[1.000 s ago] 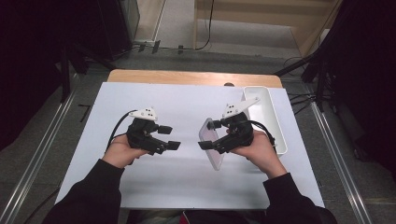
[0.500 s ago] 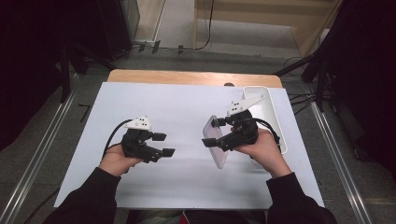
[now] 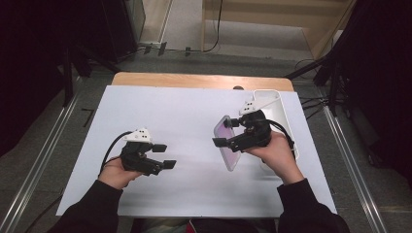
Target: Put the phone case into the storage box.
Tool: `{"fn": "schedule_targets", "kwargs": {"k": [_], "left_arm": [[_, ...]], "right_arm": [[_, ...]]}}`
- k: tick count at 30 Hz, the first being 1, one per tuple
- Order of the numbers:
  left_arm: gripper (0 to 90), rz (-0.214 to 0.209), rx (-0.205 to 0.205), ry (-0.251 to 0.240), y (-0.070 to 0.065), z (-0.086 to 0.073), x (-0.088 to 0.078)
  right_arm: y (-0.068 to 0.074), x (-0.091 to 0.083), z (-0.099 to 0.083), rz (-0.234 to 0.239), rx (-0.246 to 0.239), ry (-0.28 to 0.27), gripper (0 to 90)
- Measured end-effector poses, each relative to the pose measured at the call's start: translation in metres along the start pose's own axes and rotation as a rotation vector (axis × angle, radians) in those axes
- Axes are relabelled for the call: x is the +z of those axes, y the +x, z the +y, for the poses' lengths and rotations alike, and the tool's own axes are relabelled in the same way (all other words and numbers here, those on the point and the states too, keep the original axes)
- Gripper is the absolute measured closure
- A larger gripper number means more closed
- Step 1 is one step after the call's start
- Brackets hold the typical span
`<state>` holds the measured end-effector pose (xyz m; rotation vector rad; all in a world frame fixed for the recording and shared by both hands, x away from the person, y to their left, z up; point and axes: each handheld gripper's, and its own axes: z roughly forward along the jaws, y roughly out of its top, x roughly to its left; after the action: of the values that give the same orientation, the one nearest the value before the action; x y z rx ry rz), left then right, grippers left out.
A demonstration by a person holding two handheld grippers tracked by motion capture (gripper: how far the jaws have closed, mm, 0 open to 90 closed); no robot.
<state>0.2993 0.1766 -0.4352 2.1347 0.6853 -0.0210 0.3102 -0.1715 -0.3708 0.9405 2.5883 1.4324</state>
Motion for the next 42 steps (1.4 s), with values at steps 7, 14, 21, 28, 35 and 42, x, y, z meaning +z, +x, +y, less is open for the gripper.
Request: {"fn": "schedule_targets", "kwargs": {"k": [7,14,21,28,35,42], "left_arm": [[25.8,0.044,-0.037,0.015,0.003,-0.007,-0.001],[25.8,0.062,-0.047,0.013,0.004,-0.012,-0.004],[25.7,0.064,-0.060,0.006,0.004,-0.014,-0.006],[25.8,0.076,-0.071,0.000,0.004,-0.017,-0.010],[25.8,0.081,-0.092,-0.003,0.005,-0.019,-0.011],[25.8,0.087,-0.090,-0.001,0.005,-0.021,-0.013]], "right_arm": [[-0.001,-0.006,0.004,-0.048,0.024,-0.013,15.0],[-0.006,-0.013,0.005,-0.094,0.073,-0.046,15.0],[-0.009,-0.019,0.007,-0.174,0.097,-0.053,15.0],[-0.015,-0.028,0.008,-0.234,0.142,-0.079,15.0],[-0.022,-0.040,0.009,-0.267,0.151,-0.111,15.0],[-0.026,-0.050,0.009,-0.291,0.165,-0.134,15.0]]}}
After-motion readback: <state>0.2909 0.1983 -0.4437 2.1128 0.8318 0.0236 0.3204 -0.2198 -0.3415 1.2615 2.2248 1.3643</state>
